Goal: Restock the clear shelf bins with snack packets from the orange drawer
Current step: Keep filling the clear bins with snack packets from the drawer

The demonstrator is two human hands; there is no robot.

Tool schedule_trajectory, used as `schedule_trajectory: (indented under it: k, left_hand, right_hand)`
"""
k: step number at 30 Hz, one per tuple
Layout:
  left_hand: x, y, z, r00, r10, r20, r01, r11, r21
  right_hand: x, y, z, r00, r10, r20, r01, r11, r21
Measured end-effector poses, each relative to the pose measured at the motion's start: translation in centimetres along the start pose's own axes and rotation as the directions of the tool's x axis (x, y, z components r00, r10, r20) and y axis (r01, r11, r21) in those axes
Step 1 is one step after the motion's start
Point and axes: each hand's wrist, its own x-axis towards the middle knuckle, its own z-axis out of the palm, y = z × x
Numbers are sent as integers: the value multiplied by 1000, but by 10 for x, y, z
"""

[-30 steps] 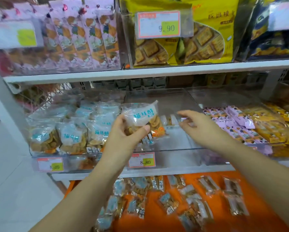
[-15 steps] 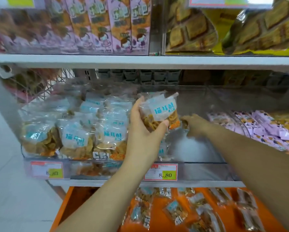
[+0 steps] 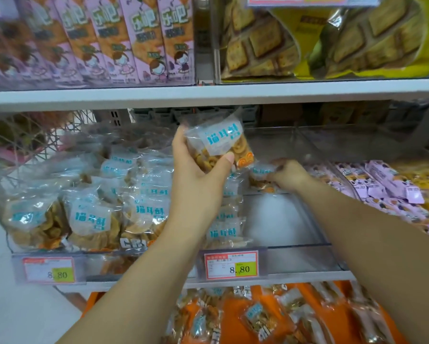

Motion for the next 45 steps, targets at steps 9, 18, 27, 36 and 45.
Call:
schedule_trajectory:
  k: [9,18,27,36,45]
  left_hand:
    - [16,-22,4,996,-90,-20,91,995,47]
    - [13,-31,9,992,-125,19,124,991,51]
    - [-1,-24,4,913,-133,386,129,991,38]
    - [-10,-3,5,902,-79,424,-60,951,305]
    - [-30,-9,-16,879,22,477,-331,748,575]
  right_hand:
    - [25,-2,8,999,43,-15,-43,999,13]
    - [17,-13,2,998,9,-67,8,969,247]
    - [-82,-50,-62,781,-439,444,340,896,287]
    - [-104,-53,-84,855,-436,282,477,874,-92]
    - [-49,-24,-31,973,-114,198,188,895,-405]
